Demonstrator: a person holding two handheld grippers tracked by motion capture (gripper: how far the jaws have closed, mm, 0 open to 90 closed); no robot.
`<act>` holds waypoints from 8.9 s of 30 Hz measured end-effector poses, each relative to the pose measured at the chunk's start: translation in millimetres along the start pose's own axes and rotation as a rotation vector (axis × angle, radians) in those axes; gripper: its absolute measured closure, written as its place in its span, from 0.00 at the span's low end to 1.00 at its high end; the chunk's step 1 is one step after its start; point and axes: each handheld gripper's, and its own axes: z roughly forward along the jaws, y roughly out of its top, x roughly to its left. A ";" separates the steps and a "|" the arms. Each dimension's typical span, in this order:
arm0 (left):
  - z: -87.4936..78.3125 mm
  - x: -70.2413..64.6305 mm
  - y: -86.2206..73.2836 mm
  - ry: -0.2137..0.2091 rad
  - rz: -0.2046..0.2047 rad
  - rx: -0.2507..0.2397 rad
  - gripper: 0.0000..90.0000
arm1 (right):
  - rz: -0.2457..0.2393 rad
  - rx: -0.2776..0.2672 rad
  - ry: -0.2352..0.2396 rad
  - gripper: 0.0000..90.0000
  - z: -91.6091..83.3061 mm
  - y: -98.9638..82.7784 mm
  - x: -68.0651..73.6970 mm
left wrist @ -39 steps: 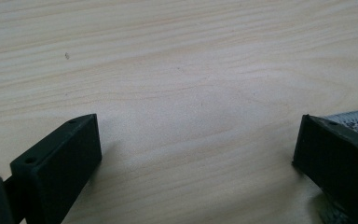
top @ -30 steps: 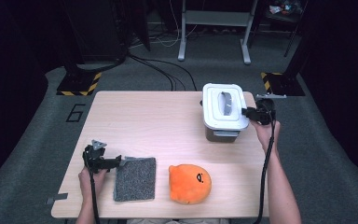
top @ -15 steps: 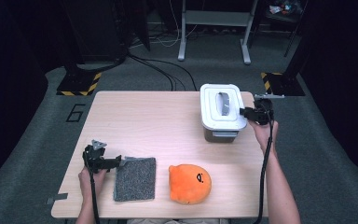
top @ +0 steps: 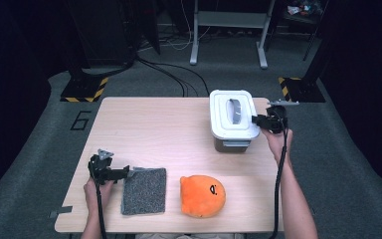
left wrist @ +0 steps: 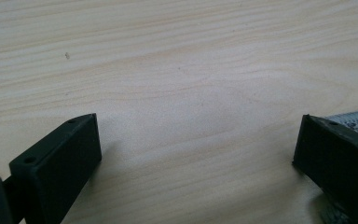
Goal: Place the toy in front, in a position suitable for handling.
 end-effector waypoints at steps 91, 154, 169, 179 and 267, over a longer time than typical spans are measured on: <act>0.0 0.4 0.2 0.001 0.001 0.002 0.00 | -0.049 0.030 0.113 0.73 34.8 11.8 82.9; 0.6 1.6 1.0 -0.009 0.006 0.002 0.00 | -0.073 0.131 -0.062 0.15 21.4 -115.6 -0.5; -20.1 13.0 27.7 -0.010 -0.055 -0.025 0.07 | -0.092 0.108 -0.089 0.11 28.3 -132.1 -4.9; -36.7 -4.5 86.2 -0.092 -0.075 -0.085 0.00 | -0.088 0.109 -0.088 0.11 27.4 -132.7 -5.7; 32.6 -203.2 224.9 -0.262 0.303 -0.111 0.64 | -0.093 0.114 -0.088 0.11 27.1 -132.7 -7.0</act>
